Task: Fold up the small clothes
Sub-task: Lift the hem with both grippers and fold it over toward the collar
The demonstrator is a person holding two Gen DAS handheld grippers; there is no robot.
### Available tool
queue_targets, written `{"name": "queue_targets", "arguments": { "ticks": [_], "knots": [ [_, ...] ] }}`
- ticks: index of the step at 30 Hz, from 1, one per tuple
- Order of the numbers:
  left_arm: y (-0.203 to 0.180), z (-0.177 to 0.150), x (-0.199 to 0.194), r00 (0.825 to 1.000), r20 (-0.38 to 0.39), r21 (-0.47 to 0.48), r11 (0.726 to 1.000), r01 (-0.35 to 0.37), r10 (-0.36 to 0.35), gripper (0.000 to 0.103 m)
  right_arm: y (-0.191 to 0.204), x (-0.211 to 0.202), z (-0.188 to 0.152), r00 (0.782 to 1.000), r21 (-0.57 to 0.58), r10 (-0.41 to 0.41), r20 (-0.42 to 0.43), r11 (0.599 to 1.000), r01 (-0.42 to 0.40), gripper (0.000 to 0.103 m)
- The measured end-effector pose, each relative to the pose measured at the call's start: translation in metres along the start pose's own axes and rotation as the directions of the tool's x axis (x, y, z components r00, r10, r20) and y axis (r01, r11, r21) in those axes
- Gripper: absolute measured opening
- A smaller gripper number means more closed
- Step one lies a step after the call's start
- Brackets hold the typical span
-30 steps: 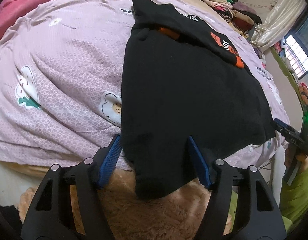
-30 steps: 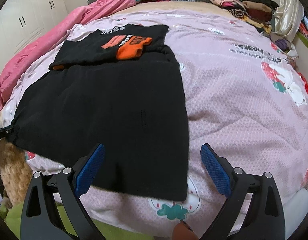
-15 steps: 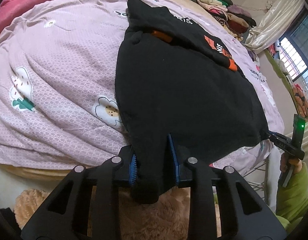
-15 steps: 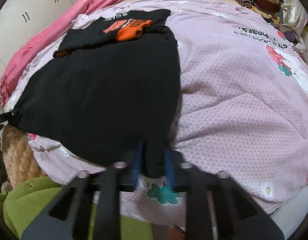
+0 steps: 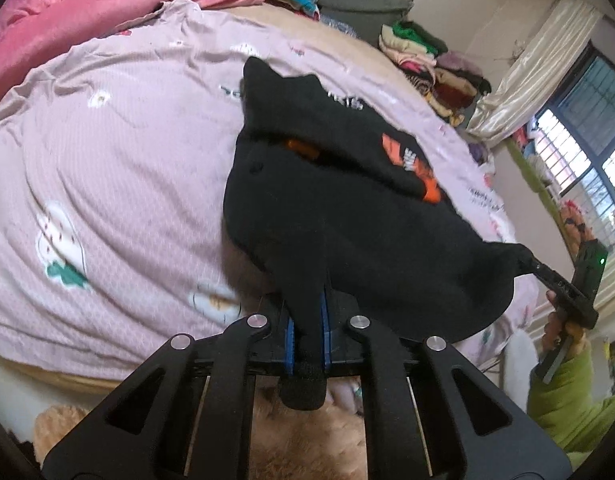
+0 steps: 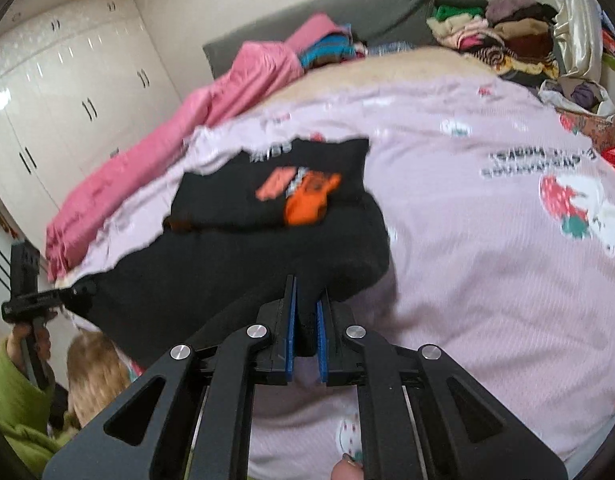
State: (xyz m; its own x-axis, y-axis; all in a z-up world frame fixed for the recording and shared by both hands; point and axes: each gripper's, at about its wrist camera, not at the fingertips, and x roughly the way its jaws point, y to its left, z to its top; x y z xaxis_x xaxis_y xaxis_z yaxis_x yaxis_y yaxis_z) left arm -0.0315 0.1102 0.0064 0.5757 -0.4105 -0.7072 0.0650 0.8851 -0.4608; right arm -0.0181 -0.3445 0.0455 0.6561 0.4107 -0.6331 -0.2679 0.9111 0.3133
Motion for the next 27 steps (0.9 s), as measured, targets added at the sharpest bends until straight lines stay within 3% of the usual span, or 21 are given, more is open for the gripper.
{"name": "queue_targets", "arguments": {
  "ticks": [7,14,27],
  "knots": [
    [0.006,0.031,-0.01,0.997,0.065,-0.064,0.997,0.044,-0.04,0.003,-0.008,-0.004,0.034,0.992,0.067,-0.007,0.128,0.998,-0.001,0.008],
    [-0.001,0.068,-0.015,0.99,0.123,-0.078,0.994,0.072,-0.062,0.003,-0.007,-0.005,0.065,0.981,0.065,-0.014,0.194,0.998,0.002,0.008],
    [-0.007,0.138,-0.01,0.978,0.21,-0.077,0.997,0.016,0.0,0.003,0.003,0.024,0.126,0.968,0.001,-0.052,0.245,0.999,0.053,0.008]
  ]
}}
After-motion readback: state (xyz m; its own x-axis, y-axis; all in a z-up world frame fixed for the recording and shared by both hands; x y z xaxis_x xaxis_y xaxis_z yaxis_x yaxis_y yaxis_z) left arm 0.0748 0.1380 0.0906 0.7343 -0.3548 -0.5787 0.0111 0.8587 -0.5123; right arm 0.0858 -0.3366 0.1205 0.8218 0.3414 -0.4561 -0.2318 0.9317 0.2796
